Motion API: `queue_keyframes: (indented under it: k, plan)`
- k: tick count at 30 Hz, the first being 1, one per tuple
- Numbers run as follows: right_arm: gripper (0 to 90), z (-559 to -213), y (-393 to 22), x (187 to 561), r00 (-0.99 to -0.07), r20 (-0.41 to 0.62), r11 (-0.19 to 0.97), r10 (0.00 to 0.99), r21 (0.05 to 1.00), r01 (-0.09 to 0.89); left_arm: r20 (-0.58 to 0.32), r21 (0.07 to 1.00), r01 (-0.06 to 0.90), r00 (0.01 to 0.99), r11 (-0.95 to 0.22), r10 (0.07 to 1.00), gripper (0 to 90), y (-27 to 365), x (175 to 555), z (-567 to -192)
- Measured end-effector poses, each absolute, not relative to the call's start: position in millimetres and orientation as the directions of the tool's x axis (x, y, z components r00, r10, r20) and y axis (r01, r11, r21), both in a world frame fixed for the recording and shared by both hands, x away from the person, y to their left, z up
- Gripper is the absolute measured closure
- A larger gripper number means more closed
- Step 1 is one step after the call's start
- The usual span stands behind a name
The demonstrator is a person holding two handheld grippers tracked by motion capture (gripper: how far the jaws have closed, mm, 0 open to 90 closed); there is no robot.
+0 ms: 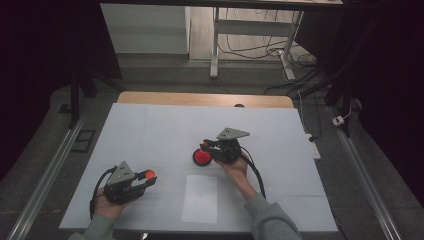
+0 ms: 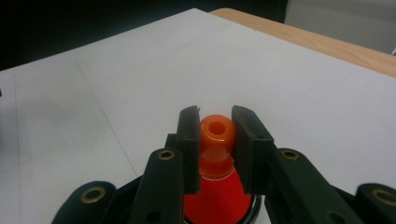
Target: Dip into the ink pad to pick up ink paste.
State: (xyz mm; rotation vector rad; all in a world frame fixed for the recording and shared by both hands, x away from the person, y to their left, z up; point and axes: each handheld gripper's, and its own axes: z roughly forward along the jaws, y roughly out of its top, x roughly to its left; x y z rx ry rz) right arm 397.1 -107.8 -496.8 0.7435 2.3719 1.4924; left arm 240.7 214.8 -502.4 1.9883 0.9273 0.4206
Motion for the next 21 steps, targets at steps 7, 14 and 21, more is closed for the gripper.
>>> queue_keyframes:
  k: [7,14,21]
  plan:
    - [72.9,-498.3,-104.7,396.5,-0.840,0.053,0.366,0.540,0.884,0.291,-0.059,0.827,0.450,0.666,-0.337,0.744,65.7,215.0,241.2,-503.2]
    - [72.9,-503.0,-100.9,396.6,-0.841,0.042,0.395,0.540,0.870,0.297,-0.059,0.824,0.453,0.666,-0.341,0.743,65.7,214.6,241.5,-503.9]
    - [72.9,-506.7,-97.7,396.4,-0.841,0.032,0.422,0.540,0.855,0.303,-0.061,0.823,0.455,0.668,-0.341,0.742,65.7,215.1,241.8,-504.2]
